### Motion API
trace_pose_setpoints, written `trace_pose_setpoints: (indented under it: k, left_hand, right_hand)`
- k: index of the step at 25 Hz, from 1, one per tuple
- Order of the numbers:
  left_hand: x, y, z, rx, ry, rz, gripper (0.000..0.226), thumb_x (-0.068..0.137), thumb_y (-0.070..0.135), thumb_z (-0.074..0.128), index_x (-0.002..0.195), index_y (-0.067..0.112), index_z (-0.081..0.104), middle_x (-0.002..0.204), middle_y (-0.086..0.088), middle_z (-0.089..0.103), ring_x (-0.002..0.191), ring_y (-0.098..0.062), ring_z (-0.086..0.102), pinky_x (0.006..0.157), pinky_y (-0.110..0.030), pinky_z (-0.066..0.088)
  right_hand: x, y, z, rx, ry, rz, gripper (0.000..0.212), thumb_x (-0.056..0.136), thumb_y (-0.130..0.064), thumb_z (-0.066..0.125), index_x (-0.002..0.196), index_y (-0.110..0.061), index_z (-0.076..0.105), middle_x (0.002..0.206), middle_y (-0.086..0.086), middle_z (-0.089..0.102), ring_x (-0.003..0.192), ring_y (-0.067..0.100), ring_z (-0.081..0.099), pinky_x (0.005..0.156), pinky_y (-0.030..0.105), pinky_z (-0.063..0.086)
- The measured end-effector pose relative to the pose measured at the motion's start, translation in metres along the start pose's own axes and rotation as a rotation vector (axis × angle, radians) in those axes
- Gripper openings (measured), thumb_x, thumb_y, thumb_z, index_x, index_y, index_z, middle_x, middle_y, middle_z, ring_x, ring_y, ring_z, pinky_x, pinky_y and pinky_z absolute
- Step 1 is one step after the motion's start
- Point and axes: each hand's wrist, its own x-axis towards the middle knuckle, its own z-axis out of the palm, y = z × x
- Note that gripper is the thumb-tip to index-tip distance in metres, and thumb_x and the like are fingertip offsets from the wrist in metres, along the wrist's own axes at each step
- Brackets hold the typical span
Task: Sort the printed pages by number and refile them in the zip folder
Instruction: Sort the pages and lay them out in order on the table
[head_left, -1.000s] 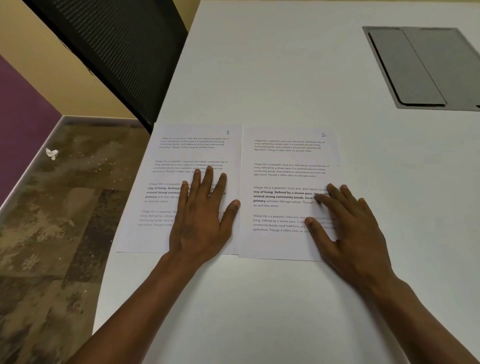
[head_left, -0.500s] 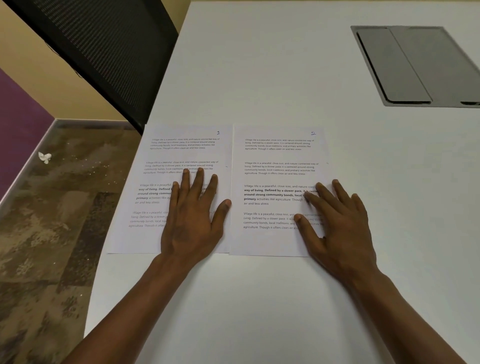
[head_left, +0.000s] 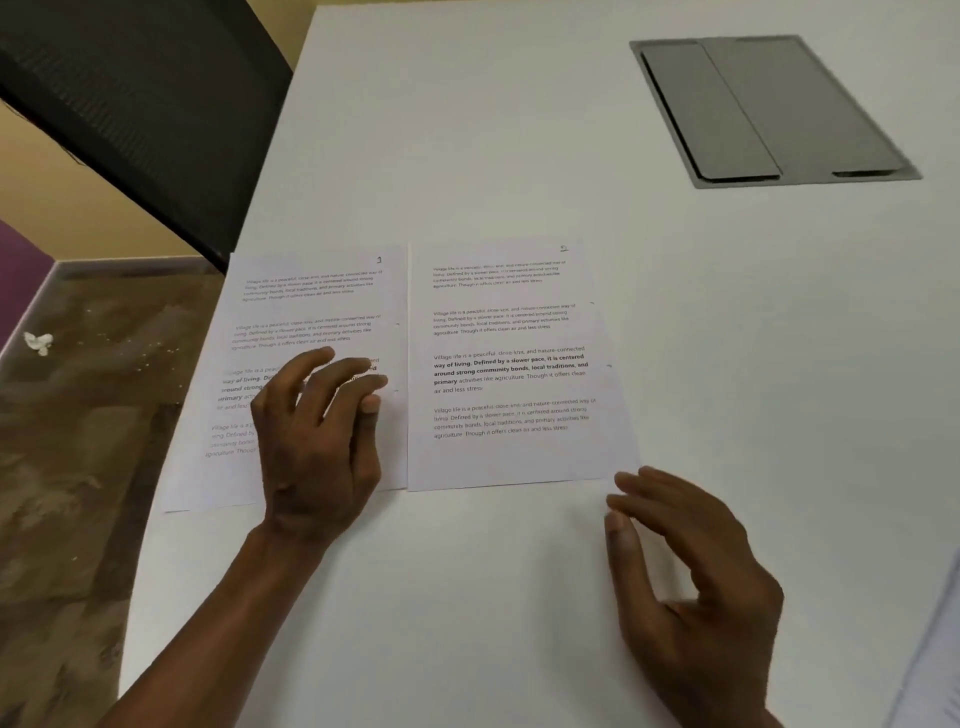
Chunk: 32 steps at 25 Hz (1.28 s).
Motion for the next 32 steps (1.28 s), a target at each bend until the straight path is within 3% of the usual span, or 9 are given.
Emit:
trace_pose_setpoints:
  k: [6, 10, 15, 19, 22, 26, 28, 29, 32]
  left_hand:
    - [0.01, 0.016, -0.013, -0.043, 0.002, -0.037, 0.034, 0.103, 0.019, 0.047, 0.101, -0.002, 0.073, 0.108, -0.019, 0.071, 0.114, -0.041, 0.056, 0.107, -0.034, 0.032]
    - [0.006, 0.088, -0.033, -0.217, -0.025, -0.141, 0.027, 0.101, 0.016, 0.051, 0.101, 0.0, 0.073, 0.104, -0.014, 0.071, 0.108, -0.036, 0.06, 0.103, -0.029, 0.037]
    - [-0.052, 0.234, -0.051, -0.573, -0.407, -0.337, 0.024, 0.089, 0.031, 0.062, 0.113, 0.031, 0.067, 0.112, 0.023, 0.06, 0.106, -0.007, 0.059, 0.083, -0.034, 0.053]
    - [-0.101, 0.324, -0.047, -0.668, -0.683, -0.39, 0.042, 0.086, 0.057, 0.056, 0.125, 0.041, 0.06, 0.121, 0.024, 0.059, 0.115, -0.005, 0.057, 0.095, -0.036, 0.052]
    - [-0.111, 0.367, -0.043, -0.609, -0.762, -0.351, 0.052, 0.085, 0.064, 0.05, 0.129, 0.038, 0.059, 0.126, 0.02, 0.06, 0.115, -0.004, 0.055, 0.1, -0.035, 0.05]
    - [-0.104, 0.396, -0.035, -0.521, -0.828, -0.318, 0.057, 0.085, 0.053, 0.064, 0.137, 0.032, 0.053, 0.127, 0.012, 0.061, 0.113, -0.01, 0.054, 0.099, -0.032, 0.047]
    - [-0.102, 0.405, -0.039, -0.542, -0.801, -0.374, 0.057, 0.084, 0.043, 0.072, 0.137, 0.034, 0.051, 0.116, 0.012, 0.061, 0.104, -0.011, 0.057, 0.091, -0.029, 0.051]
    - [-0.102, 0.41, -0.042, -0.57, -0.761, -0.404, 0.054, 0.084, 0.038, 0.073, 0.134, 0.034, 0.053, 0.107, 0.012, 0.062, 0.096, -0.011, 0.059, 0.084, -0.021, 0.05]
    - [-0.106, 0.42, -0.053, -0.618, -0.648, -0.401, 0.038, 0.086, 0.019, 0.073, 0.122, 0.028, 0.065, 0.09, 0.012, 0.063, 0.086, -0.005, 0.062, 0.076, -0.005, 0.037]
  right_hand:
    - [-0.056, 0.016, -0.091, -0.171, -0.109, 0.142, 0.021, 0.083, -0.04, 0.061, 0.093, -0.03, 0.076, 0.116, -0.014, 0.07, 0.109, 0.013, 0.066, 0.081, 0.039, 0.053]
    - [-0.067, 0.042, -0.156, -0.268, -0.097, 0.245, 0.027, 0.08, -0.047, 0.058, 0.093, -0.031, 0.075, 0.117, -0.013, 0.069, 0.101, 0.018, 0.066, 0.081, 0.031, 0.049]
    - [-0.084, 0.07, -0.2, -0.424, 0.003, 0.297, 0.035, 0.08, -0.043, 0.063, 0.096, -0.016, 0.079, 0.118, 0.0, 0.071, 0.107, 0.027, 0.067, 0.086, 0.044, 0.054]
    - [-0.103, 0.091, -0.228, -0.502, -0.059, 0.256, 0.051, 0.08, -0.046, 0.063, 0.117, -0.013, 0.073, 0.138, 0.007, 0.061, 0.13, 0.029, 0.055, 0.098, 0.051, 0.05]
    - [-0.125, 0.112, -0.244, -0.649, -0.277, 0.283, 0.075, 0.083, -0.062, 0.054, 0.145, -0.02, 0.05, 0.159, 0.011, 0.037, 0.148, 0.033, 0.03, 0.112, 0.059, 0.032]
    - [-0.146, 0.122, -0.252, -0.713, -0.434, 0.338, 0.083, 0.09, -0.074, 0.035, 0.158, -0.029, 0.022, 0.168, 0.005, 0.014, 0.154, 0.027, 0.012, 0.121, 0.055, 0.018]
    - [-0.149, 0.121, -0.256, -0.688, -0.45, 0.341, 0.081, 0.093, -0.075, 0.031, 0.159, -0.03, 0.02, 0.168, 0.004, 0.011, 0.154, 0.026, 0.012, 0.12, 0.05, 0.014]
    - [-0.149, 0.121, -0.257, -0.681, -0.452, 0.341, 0.08, 0.094, -0.075, 0.03, 0.159, -0.03, 0.021, 0.168, 0.003, 0.012, 0.154, 0.027, 0.014, 0.118, 0.048, 0.014]
    - [-0.153, 0.12, -0.262, -0.632, -0.409, 0.318, 0.078, 0.094, -0.075, 0.034, 0.157, -0.029, 0.028, 0.168, 0.004, 0.015, 0.154, 0.027, 0.017, 0.117, 0.051, 0.019]
